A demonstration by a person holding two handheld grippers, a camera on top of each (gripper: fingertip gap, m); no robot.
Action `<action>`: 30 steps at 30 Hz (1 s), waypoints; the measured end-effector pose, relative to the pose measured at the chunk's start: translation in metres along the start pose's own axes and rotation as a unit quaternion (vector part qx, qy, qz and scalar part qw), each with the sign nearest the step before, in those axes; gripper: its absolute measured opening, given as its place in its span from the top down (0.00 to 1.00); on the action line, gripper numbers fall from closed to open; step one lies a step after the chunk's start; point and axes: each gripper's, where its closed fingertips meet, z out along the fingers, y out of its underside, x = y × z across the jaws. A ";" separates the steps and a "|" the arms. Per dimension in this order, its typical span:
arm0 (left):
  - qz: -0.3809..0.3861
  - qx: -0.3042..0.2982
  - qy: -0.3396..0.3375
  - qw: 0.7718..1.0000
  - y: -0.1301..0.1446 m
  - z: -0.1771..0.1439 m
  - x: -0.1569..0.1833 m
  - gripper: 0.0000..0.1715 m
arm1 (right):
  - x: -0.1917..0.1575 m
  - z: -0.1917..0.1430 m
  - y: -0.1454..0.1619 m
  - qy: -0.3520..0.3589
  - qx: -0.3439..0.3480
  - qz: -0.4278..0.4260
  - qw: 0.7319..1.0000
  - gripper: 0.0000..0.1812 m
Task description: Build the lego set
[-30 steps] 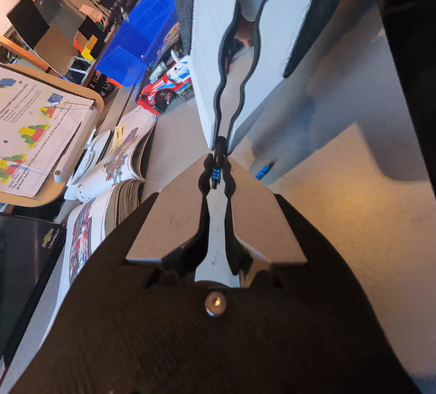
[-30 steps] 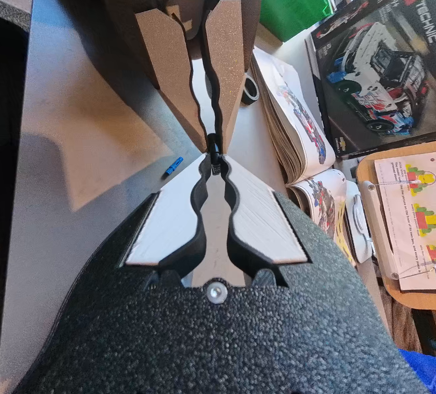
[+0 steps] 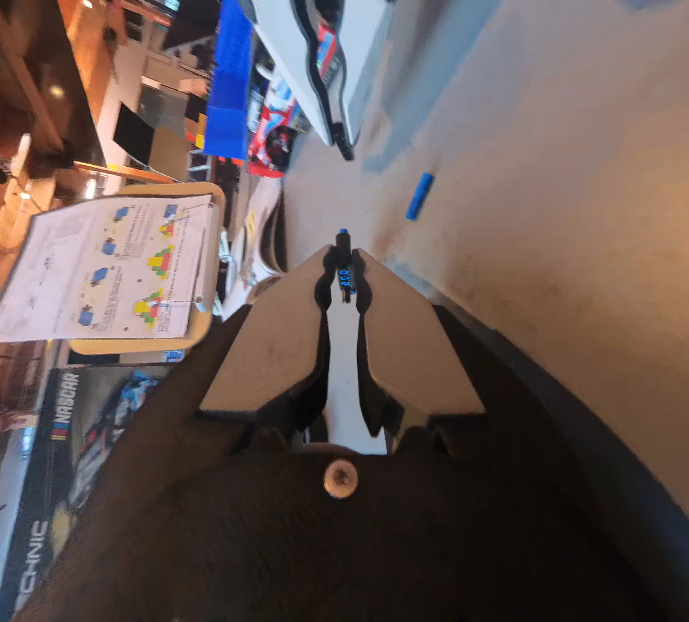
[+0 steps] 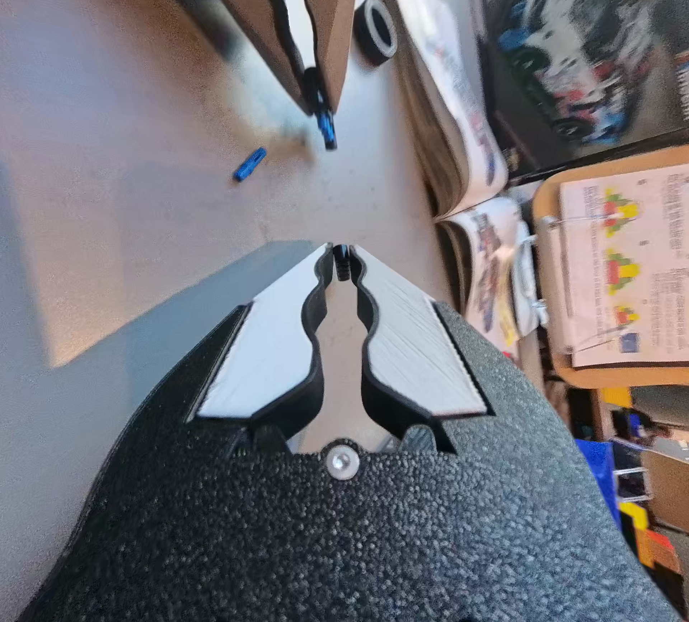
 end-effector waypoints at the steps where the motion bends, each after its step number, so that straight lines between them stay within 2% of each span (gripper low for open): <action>1: -0.006 -0.009 0.016 1.000 0.006 0.001 0.007 0.97 | -0.006 0.002 0.006 -0.021 -0.016 0.008 1.000 0.93; 2: -0.015 -0.017 0.029 0.999 0.011 0.002 0.012 0.95 | -0.011 0.004 0.011 -0.039 -0.027 0.018 0.999 0.90; 5: -0.079 -0.020 0.038 0.996 0.016 0.002 0.011 0.94 | -0.016 0.002 0.013 -0.064 -0.022 0.060 0.996 0.90; 11: -0.169 -0.021 0.045 0.984 0.022 -0.002 -0.002 0.82 | -0.011 -0.009 0.007 -0.073 0.008 0.146 0.987 0.83; 15: -0.220 -0.025 0.087 0.971 0.022 -0.006 0.002 0.73 | -0.008 -0.018 -0.007 -0.090 0.040 0.216 0.971 0.83; 18: -0.259 -0.014 0.116 0.959 0.020 -0.012 0.003 0.70 | -0.020 -0.018 -0.022 -0.124 0.050 0.255 0.958 0.83; 22: -0.312 -0.002 0.142 0.939 0.026 -0.019 -0.001 0.68 | -0.035 -0.012 -0.032 -0.143 0.039 0.272 0.951 0.86; 27: -0.312 -0.028 0.173 0.934 0.043 -0.012 0.002 0.64 | -0.043 -0.002 -0.035 -0.150 0.016 0.277 0.949 0.87; 30: -0.320 -0.021 0.193 0.927 0.042 -0.008 0.002 0.64 | -0.042 0.001 -0.033 -0.142 0.006 0.271 0.952 0.88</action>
